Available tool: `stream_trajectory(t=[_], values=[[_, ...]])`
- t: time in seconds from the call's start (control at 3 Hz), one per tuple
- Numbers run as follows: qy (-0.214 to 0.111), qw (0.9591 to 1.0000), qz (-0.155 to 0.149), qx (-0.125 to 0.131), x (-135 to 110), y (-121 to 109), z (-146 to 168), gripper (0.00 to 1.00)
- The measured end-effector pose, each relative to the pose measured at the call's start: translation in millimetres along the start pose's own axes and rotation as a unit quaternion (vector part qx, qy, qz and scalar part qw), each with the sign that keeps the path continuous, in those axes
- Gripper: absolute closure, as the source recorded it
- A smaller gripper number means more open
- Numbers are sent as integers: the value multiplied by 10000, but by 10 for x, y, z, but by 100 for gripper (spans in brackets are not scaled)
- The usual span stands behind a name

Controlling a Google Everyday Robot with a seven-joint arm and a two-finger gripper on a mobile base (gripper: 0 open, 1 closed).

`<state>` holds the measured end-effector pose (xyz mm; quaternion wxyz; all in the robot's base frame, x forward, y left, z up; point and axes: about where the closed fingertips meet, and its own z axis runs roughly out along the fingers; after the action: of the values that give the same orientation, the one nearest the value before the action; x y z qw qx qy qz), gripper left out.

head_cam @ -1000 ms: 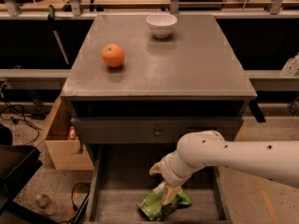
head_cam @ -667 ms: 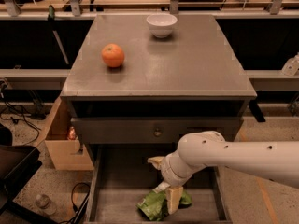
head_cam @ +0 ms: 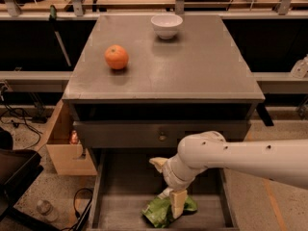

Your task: Pick green rice chip bag from middle drawer and place on counter

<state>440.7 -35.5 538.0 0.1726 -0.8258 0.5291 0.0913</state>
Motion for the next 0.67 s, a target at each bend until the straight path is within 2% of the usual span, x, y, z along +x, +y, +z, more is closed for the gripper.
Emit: stream_trajectory(t=[0.33, 0.67], values=[[75, 9973, -523, -512, 59, -1, 239, 0], [89, 9885, -1013, -1118, 105, 126, 586, 0]])
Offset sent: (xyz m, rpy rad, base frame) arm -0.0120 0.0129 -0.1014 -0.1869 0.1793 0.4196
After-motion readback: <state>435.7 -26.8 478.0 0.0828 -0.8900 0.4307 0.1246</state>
